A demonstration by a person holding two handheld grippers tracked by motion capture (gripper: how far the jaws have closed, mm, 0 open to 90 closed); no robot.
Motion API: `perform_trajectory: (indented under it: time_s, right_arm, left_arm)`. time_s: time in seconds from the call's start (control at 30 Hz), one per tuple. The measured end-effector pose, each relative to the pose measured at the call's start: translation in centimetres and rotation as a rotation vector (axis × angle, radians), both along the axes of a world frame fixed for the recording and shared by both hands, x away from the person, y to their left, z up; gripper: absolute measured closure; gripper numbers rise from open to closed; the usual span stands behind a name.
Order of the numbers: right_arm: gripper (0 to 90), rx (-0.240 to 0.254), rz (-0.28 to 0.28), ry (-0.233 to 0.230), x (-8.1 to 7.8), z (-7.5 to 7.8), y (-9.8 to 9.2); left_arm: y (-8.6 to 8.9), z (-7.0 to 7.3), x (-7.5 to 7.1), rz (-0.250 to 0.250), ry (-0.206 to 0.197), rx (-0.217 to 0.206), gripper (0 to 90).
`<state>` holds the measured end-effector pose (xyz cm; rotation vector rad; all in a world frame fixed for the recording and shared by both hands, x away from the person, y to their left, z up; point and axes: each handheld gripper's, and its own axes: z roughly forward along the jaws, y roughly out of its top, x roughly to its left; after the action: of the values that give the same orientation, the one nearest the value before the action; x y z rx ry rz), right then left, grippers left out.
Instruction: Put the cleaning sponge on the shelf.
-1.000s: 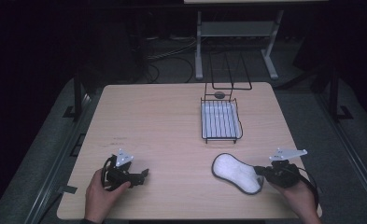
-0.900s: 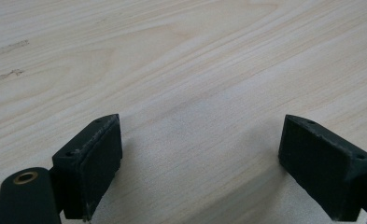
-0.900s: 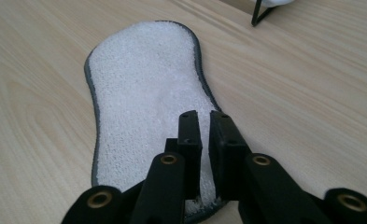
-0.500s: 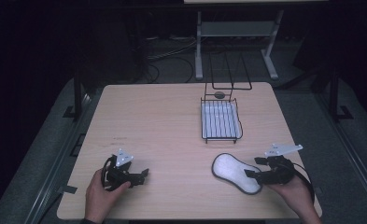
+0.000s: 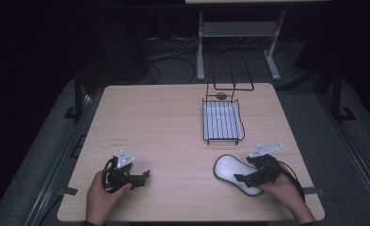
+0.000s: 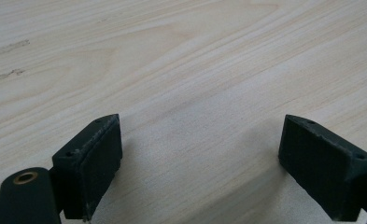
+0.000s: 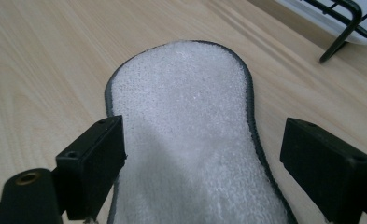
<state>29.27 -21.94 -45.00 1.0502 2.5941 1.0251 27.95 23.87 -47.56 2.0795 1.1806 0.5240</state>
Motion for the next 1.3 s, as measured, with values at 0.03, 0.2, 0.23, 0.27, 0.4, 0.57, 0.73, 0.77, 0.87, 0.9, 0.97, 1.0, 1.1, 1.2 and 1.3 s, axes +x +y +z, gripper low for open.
perform_trajectory:
  time_s: [0.03,0.2,0.23,0.27,0.4,0.57,0.73,0.77,0.87,0.9,0.97,1.0,1.1,1.2,1.3]
  right_arm:
    - [13.4,0.003,0.003,0.002,0.1,-0.1,0.1]
    - [11.6,-0.015,0.009,0.014,0.3,-0.6,0.2]
    - [11.3,-0.012,0.011,0.017,0.3,-0.7,0.2]
    - [10.5,-0.017,0.015,0.017,0.3,-0.8,0.2]
    - [9.0,-0.027,0.017,0.028,0.4,-1.2,0.5]
    - [9.0,-0.037,0.025,0.021,0.3,-1.3,0.7]
    - [9.1,-0.057,0.031,0.017,0.3,-1.4,0.9]
    - [9.1,-0.060,0.032,0.019,0.3,-1.5,0.9]
    - [10.1,-0.059,0.036,0.028,0.4,-1.5,0.9]
    - [10.1,-0.059,0.036,0.028,0.4,-1.5,0.9]
    - [13.2,-0.052,0.049,0.043,0.5,-1.5,0.8]
    - [13.3,-0.049,0.045,0.053,0.5,-1.6,0.8]
    - [14.2,-0.048,0.045,0.052,0.5,-1.5,0.8]
    - [15.4,-0.047,0.048,0.050,0.5,-1.5,0.7]
    - [16.5,-0.049,0.051,0.047,0.4,-1.5,0.7]
  left_arm:
    - [0.0,0.0,0.0,0.000,0.000,0.000,12.7]
    - [0.0,0.0,0.0,0.000,0.000,0.000,12.7]
    - [0.0,0.0,0.0,0.000,0.000,0.000,12.7]
    - [0.0,0.0,0.0,0.000,0.000,0.000,12.7]
    - [0.0,0.0,0.0,0.000,0.000,0.000,12.7]
    - [0.0,0.0,0.0,0.000,0.000,0.000,12.7]
    - [0.0,0.0,0.0,0.000,0.000,0.000,12.7]
    - [0.0,0.0,0.0,0.000,0.000,0.000,12.7]
    - [0.0,0.0,0.0,0.000,0.000,0.000,12.7]
    - [0.0,0.0,0.0,0.000,0.000,0.000,12.7]
    - [0.0,0.0,0.0,0.000,0.000,0.000,12.7]
    - [0.0,0.0,0.0,0.000,0.000,0.000,12.7]
    - [0.0,0.0,0.0,0.000,0.000,0.000,12.7]
    - [0.0,0.0,0.0,0.000,0.000,0.000,12.7]
    - [0.0,0.0,0.0,0.000,0.000,0.000,12.7]
